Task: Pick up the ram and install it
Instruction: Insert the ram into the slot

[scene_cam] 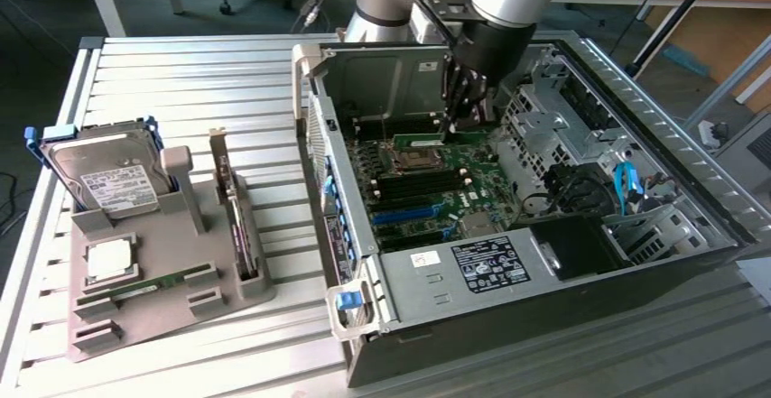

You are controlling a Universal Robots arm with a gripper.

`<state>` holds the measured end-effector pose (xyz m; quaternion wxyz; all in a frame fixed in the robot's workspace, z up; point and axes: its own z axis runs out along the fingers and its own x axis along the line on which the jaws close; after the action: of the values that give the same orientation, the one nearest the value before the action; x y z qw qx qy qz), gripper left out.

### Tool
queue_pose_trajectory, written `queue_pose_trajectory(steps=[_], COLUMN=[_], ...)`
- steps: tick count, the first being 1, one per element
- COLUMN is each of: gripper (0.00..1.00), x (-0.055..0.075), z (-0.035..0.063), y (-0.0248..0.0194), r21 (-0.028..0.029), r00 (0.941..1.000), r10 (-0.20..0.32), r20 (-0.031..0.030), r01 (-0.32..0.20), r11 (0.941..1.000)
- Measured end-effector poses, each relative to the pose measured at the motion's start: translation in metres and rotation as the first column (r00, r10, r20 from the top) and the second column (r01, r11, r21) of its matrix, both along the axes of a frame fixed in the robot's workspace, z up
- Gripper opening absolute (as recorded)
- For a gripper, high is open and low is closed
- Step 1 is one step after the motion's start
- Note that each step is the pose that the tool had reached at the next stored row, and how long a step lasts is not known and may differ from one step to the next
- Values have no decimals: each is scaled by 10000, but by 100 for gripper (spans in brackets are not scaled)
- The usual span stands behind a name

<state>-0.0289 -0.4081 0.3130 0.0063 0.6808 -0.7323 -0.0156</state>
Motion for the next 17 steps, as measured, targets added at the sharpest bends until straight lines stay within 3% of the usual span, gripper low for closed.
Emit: queue_pose_trajectory(steps=[3, 6, 17], gripper=[13, 13, 13], x=[0, 0, -6], z=[-63, -173, -393], y=[0, 0, 0], r21=[-1, -1, -1], r00=[10000, 9986, 9986], r10=[-10, 529, 530], r20=[-1, -1, 0], r01=[10, -529, -530], r11=[10000, 9986, 9986])
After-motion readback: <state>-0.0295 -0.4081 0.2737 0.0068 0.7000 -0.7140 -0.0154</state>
